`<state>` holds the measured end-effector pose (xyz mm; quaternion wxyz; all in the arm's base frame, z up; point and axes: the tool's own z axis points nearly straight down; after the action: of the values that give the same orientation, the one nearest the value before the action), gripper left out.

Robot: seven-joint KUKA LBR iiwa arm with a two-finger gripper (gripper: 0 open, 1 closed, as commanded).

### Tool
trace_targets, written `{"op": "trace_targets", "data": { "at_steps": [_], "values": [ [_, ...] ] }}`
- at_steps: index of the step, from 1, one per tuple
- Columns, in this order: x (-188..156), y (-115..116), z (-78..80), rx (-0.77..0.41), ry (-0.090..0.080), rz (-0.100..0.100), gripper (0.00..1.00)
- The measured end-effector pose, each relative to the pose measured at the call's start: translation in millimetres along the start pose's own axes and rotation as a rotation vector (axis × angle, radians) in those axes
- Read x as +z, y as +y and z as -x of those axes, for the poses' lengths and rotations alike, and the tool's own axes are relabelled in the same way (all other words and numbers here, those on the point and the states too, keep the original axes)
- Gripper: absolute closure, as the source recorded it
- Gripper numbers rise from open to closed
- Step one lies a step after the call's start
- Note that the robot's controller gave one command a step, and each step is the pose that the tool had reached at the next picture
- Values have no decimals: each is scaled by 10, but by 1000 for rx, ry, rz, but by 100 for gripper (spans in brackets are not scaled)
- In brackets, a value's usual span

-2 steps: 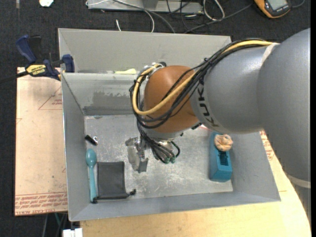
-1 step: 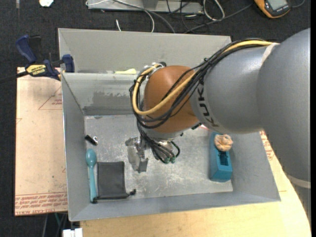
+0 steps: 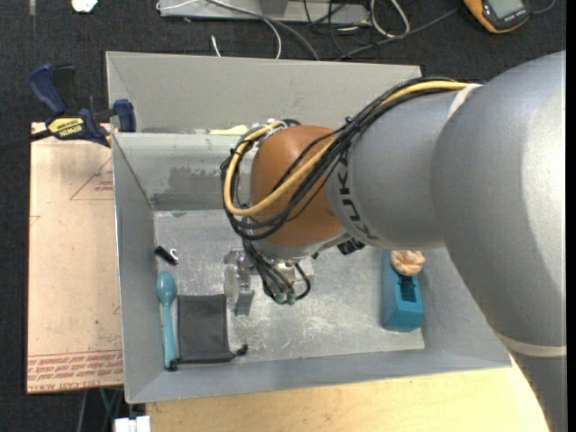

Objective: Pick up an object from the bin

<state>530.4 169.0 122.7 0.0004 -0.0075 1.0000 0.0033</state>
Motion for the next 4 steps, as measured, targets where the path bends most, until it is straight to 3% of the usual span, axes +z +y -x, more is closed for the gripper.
{"op": "trace_targets", "data": {
  "at_steps": [1,2,3,4],
  "values": [
    [304,1,154,163,2,1,0],
    [304,1,154,164,2,1,0],
    [426,112,-8,81,-1,0,0],
    [488,396,-169,71,1,2,100]
  ]
}}
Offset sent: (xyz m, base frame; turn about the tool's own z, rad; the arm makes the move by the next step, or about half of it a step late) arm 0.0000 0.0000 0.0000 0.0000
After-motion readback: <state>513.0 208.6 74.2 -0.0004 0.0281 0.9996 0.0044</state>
